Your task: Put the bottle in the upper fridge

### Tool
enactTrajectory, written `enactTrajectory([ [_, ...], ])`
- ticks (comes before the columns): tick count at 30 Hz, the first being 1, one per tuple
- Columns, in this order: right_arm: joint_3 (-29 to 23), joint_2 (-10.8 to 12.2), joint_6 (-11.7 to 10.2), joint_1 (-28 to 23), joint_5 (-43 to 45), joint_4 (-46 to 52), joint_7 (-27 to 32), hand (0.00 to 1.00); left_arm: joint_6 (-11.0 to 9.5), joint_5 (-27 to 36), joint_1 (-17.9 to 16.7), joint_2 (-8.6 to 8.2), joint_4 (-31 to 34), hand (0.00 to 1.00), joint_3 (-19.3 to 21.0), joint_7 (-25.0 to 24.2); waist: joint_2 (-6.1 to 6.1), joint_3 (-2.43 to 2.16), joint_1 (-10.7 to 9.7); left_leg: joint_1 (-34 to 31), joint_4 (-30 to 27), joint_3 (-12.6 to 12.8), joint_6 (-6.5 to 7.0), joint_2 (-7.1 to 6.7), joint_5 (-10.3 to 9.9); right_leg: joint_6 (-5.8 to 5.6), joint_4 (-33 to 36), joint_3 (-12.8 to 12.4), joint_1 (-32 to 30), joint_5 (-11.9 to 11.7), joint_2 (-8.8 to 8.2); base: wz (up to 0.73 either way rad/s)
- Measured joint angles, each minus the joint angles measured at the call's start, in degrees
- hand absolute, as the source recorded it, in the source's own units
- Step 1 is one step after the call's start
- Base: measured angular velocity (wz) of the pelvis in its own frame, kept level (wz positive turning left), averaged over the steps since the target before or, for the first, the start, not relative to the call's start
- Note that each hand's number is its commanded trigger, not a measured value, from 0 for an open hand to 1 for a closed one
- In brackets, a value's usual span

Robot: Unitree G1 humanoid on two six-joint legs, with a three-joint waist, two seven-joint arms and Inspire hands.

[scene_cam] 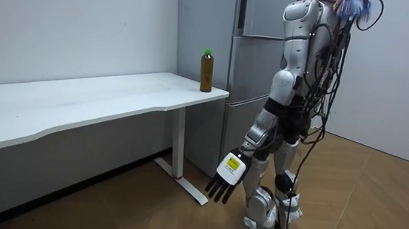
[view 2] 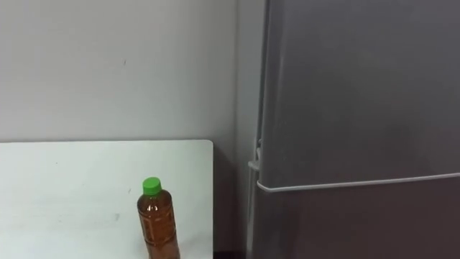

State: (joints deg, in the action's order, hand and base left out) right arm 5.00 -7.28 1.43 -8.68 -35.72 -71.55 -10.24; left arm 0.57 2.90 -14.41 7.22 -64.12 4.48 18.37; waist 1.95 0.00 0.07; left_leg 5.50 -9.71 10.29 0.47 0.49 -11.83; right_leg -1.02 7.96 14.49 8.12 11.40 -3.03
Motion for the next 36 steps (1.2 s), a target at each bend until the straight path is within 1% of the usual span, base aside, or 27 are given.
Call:
enactTrajectory([
  [3, -0.28, 0.02, 0.68, -0.07, -0.01, 0.11, -0.03, 0.0, 0.79, 1.54, 0.03, -0.02, 0.02, 0.0, 0.68, 0.15, 0.03, -0.12, 0.0, 0.05, -0.02, -0.03, 0.0, 0.01, 0.0, 0.0, 0.02, -0.03, 0.03, -0.01, 0.0, 0.0],
  [6, -0.73, 0.0, 1.11, 0.0, 0.07, 0.23, 0.01, 0.0, 0.79, 3.94, 0.49, -0.06, 0.13, 0.0, 1.33, 0.29, -0.08, -0.22, 0.01, 0.0, -0.04, -0.1, 0.0, 0.0, 0.0, 0.0, 0.0, -0.07, 0.14, -0.01, 0.01, 0.0],
  [7, -0.74, -0.04, 1.11, 0.27, 0.14, 0.2, 0.01, 0.0, 0.8, 5.63, 0.72, -0.06, 0.26, 0.0, 1.35, 0.86, -0.43, -0.38, 0.01, 0.12, -0.04, -0.04, 0.0, 0.01, 0.0, 0.0, -0.01, -0.21, 0.12, -0.01, 0.03, 0.0],
  [9, -0.79, -0.14, 1.1, 0.04, 0.53, 0.23, 0.01, 0.0, 0.8, 7.24, 0.9, -0.05, 1.46, 0.0, 2.15, 1.97, -0.55, -0.36, 0.02, 0.22, -0.13, -0.03, 0.0, 0.08, 0.0, 0.03, 0.01, -0.29, 0.09, -0.03, 0.08, 0.0],
  [10, -1.27, -0.15, 1.07, -0.09, 0.78, 0.35, -0.14, 0.0, 0.7, 7.67, 0.96, 0.01, 2.72, 0.0, 2.76, 2.88, -0.81, -0.43, 0.04, 0.2, -0.14, -0.06, -0.01, 0.12, 0.0, 0.04, 0.01, -0.32, 0.1, -0.03, 0.1, 0.0],
  [12, -2.34, -0.17, 0.93, -0.2, 1.82, 0.58, -0.56, 0.0, 0.22, 7.89, 0.93, -0.01, 5.08, 0.0, 4.32, 4.22, -1.06, -0.37, 0.04, 0.2, -0.13, -0.08, -0.02, 0.13, -0.01, 0.04, 0.05, -0.36, 0.27, -0.03, 0.13, 0.0],
  [14, -2.45, -0.49, 0.37, -0.2, 1.9, 0.83, -0.8, 0.0, -0.91, 10.95, 0.97, 0.06, 9.0, 0.0, 5.04, 6.28, -1.57, -0.22, 0.02, 0.41, -0.18, -0.1, -0.01, 0.09, -0.02, 0.04, 0.04, -0.23, 0.68, -0.04, 0.08, 0.02],
  [15, -2.45, -0.63, 0.35, -0.21, 1.9, 0.82, -0.94, 0.0, -1.03, 11.9, 0.98, 0.07, 10.36, 0.0, 5.53, 6.44, -1.7, -0.18, 0.05, 0.55, -0.16, -0.1, -0.01, 0.08, -0.02, 0.04, 0.03, -0.22, 0.79, -0.03, 0.07, 0.0],
  [16, -2.48, -0.96, 0.34, -0.17, 2.06, 0.81, -1.21, 0.0, -1.8, 13.69, 1.04, 0.09, 12.42, 0.0, 6.54, 6.84, -1.99, -0.06, 0.23, 0.96, 0.06, -0.11, -0.01, 0.07, -0.02, 0.03, -0.01, -0.26, 1.02, -0.03, 0.08, -0.04],
  [17, -2.53, -1.36, 0.16, -0.14, 2.36, 0.95, -1.24, 0.0, -2.74, 15.77, 1.09, 0.09, 14.27, 0.0, 7.23, 7.81, -2.51, -0.09, 0.26, 1.15, 0.11, -0.11, -0.01, 0.08, -0.02, 0.02, -0.03, -0.32, 1.04, -0.02, 0.07, -0.05],
  [18, -2.71, -1.5, -0.11, -0.19, 2.64, 1.1, -1.24, 0.0, -3.02, 16.69, 1.12, 0.09, 15.39, 0.0, 7.73, 8.2, -2.74, -0.1, 0.25, 1.2, 0.1, -0.1, -0.01, 0.07, -0.02, 0.02, -0.02, -0.34, 1.03, -0.02, 0.07, -0.03],
  [19, -4.26, -1.53, -0.22, -0.47, 3.68, 1.71, -1.23, 0.0, -3.36, 17.92, 1.13, 0.06, 18.05, 0.0, 9.01, 9.05, -3.17, -0.07, 0.15, 1.22, 0.08, -0.11, -0.01, 0.08, -0.02, 0.02, 0.0, -0.33, 0.96, -0.01, 0.08, 0.0],
  [20, -5.25, -1.67, -0.43, -0.77, 4.84, 2.29, -1.17, 0.0, -4.32, 18.26, 1.15, 0.08, 20.45, 0.0, 9.56, 10.35, -3.49, -0.03, 0.16, 1.26, 0.06, -0.14, -0.02, 0.09, -0.01, 0.03, 0.09, -0.31, 0.87, -0.01, 0.08, 0.0],
  [21, -5.44, -1.76, -0.6, -0.89, 5.06, 2.46, -1.13, 0.0, -5.08, 18.33, 1.17, 0.08, 21.37, 0.0, 9.75, 10.89, -3.6, -0.05, 0.17, 1.25, 0.06, -0.15, -0.02, 0.09, 0.0, 0.03, 0.19, -0.3, 0.86, -0.01, 0.08, 0.0],
  [22, -6.14, -1.8, -0.84, -1.11, 5.58, 2.8, -1.11, 0.0, -6.49, 18.46, 1.18, 0.08, 22.83, 0.0, 10.04, 11.9, -3.79, -0.06, 0.19, 1.26, 0.06, -0.16, -0.02, 0.09, 0.0, 0.04, 0.32, -0.27, 0.85, 0.02, 0.05, 0.0],
  [24, -6.26, -1.81, -1.41, -1.42, 5.99, 3.01, -1.18, 0.0, -8.19, 18.94, 1.21, 0.08, 25.17, 0.0, 10.01, 13.37, -3.82, -0.06, 0.34, 1.31, 0.08, -0.16, -0.02, 0.09, -0.01, 0.03, 0.55, -0.23, 0.7, 0.11, 0.01, 0.0],
  [26, -6.25, -1.76, -1.42, -1.42, 6.65, 3.1, -1.23, 0.0, -8.31, 19.01, 1.23, 0.08, 26.47, 0.0, 10.03, 14.12, -3.69, -0.11, 0.36, 1.15, 0.07, -0.16, -0.02, 0.08, -0.01, 0.03, 0.66, -0.15, 0.52, 0.13, -0.03, 0.0],
  [28, -6.32, -1.67, -1.73, -1.4, 8.17, 3.14, -1.21, 0.0, -8.32, 19.08, 1.26, 0.08, 29.33, 0.0, 10.15, 15.25, -3.54, -0.2, 0.3, 1.03, 0.06, -0.16, -0.02, 0.08, -0.01, 0.04, 0.77, -0.21, 0.29, 0.13, -0.04, 0.0],
  [29, -6.33, -1.61, -2.16, -1.41, 9.08, 3.28, -1.18, 0.0, -8.85, 19.08, 1.27, 0.11, 31.74, 0.0, 10.59, 16.33, -3.38, -0.25, 0.35, 1.04, 0.06, -0.16, -0.02, 0.08, -0.01, 0.04, 0.81, -0.24, 0.27, 0.12, -0.04, 0.0],
  [30, -6.35, -1.62, -2.56, -1.53, 9.33, 3.76, -1.07, 0.0, -10.07, 19.08, 1.51, 0.33, 33.26, 0.0, 10.61, 17.55, -3.36, -0.29, 0.31, 1.1, 0.06, -0.13, -0.02, 0.07, -0.01, 0.04, 0.85, -0.33, 0.28, 0.12, -0.05, 0.0],
  [34, -6.33, -1.59, -3.29, -2.15, 9.2, 5.42, -0.96, 0.0, -12.13, 19.05, 2.17, 0.55, 38.21, 0.0, 10.7, 19.98, -3.25, -0.21, 0.26, 1.23, 0.1, 0.1, 0.0, 0.05, -0.01, 0.03, 0.86, -0.75, 0.27, 0.11, -0.05, -0.03],
  [36, -6.33, -1.58, -3.34, -2.36, 9.19, 5.42, -0.96, 0.0, -12.25, 19.04, 3.1, 0.58, 39.56, 0.0, 10.76, 20.51, -3.25, -0.18, 0.28, 1.22, 0.1, 0.1, 0.0, 0.06, -0.01, 0.03, 0.87, -0.76, 0.24, 0.11, -0.04, 0.0],
])
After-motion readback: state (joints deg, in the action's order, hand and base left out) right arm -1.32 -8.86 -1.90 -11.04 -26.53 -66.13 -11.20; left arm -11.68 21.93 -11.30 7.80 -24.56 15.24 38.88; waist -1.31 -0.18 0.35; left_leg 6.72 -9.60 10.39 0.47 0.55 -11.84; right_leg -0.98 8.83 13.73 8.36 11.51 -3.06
